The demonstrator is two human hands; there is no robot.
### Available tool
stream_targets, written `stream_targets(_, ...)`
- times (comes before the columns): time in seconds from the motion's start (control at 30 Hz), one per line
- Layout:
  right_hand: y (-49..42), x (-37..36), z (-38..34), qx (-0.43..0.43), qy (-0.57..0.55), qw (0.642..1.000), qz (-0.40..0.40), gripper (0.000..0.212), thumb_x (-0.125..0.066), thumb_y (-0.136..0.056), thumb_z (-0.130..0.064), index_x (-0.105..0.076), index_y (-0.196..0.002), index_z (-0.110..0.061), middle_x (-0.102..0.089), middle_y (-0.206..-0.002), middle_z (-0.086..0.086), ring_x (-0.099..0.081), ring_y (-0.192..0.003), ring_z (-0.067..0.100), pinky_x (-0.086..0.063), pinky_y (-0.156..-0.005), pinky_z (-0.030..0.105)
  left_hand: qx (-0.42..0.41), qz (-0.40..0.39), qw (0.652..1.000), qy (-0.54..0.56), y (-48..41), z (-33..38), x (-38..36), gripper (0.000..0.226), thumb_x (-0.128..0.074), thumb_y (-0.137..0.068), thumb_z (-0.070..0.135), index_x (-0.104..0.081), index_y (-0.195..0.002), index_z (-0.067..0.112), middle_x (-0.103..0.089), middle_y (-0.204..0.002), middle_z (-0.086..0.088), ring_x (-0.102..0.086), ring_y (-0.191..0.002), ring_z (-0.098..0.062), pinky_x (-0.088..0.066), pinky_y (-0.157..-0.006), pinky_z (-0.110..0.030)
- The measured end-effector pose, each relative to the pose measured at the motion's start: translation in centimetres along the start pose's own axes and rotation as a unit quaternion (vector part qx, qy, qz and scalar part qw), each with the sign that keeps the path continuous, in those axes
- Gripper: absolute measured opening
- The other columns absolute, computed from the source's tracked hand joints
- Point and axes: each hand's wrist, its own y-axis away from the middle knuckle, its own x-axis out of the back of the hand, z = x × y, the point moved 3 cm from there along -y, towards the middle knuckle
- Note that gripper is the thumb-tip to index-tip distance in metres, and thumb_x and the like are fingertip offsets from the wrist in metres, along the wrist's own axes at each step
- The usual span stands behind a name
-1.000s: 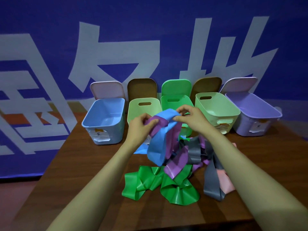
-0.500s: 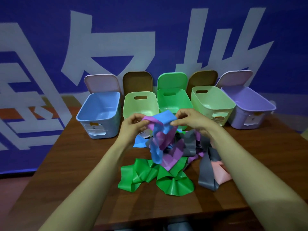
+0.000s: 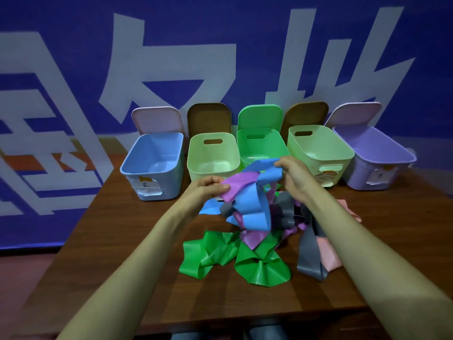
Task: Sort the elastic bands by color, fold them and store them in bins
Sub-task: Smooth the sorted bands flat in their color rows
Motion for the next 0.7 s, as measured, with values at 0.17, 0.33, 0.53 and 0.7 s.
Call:
stream_targets(0.17,-0.4,-0.3,0.7,-0.004,0.092,0.996,-0.011,0.024,-0.043,-0.087,0.006,-0.046,-0.077,-0.015,-0.047,-0.074,0.005,-0.045,-0.062,0.016,-0.037,-0.041,0.016,-0.045,0.123,0.986,0.105,-0.7,1.3,-0.6,0.011,-0.062,-0.085,0.005,-0.061,-0.077,0.013,-0.063,-0.070,0.004,-0.056,-0.065,-0.008,-0.045,-0.064,-0.020)
stream_targets(0.33,-0.8,-1.0,0.3,0.087,0.448,0.889,-0.033,0.015,-0.056,-0.089,-0.009,-0.049,-0.078,-0.017,-0.054,-0.073,-0.001,-0.050,-0.066,0.014,-0.041,-0.060,0.026,-0.089,0.156,0.973,-0.145,-1.0,0.8,-2.4,0.012,-0.064,-0.086,0.008,-0.056,-0.078,0.012,-0.056,-0.070,-0.003,-0.051,-0.060,-0.011,-0.044,-0.048,-0.018)
stream_targets(0.53,0.5,-1.5,2.0,-0.078,0.286,0.942,-0.159,0.007,-0.058,-0.091,-0.014,-0.055,-0.091,-0.008,-0.056,-0.080,0.006,-0.052,-0.063,0.012,-0.046,-0.055,0.020,-0.091,0.177,0.958,-0.208,-1.6,-0.2,-2.6,0.011,-0.050,-0.095,0.016,-0.043,-0.088,0.011,-0.052,-0.067,-0.008,-0.046,-0.057,-0.017,-0.042,-0.057,-0.037)
stream_targets(0.7,0.1,-0.6,4.4,-0.082,0.398,0.897,-0.173,0.016,-0.061,-0.085,0.002,-0.061,-0.098,-0.007,-0.061,-0.093,0.014,-0.057,-0.075,0.018,-0.047,-0.066,0.028,-0.056,0.156,0.975,-0.146,-2.1,0.3,-2.4,0.012,-0.047,-0.097,0.019,-0.041,-0.092,0.012,-0.049,-0.068,-0.005,-0.041,-0.054,-0.011,-0.033,-0.044,-0.018)
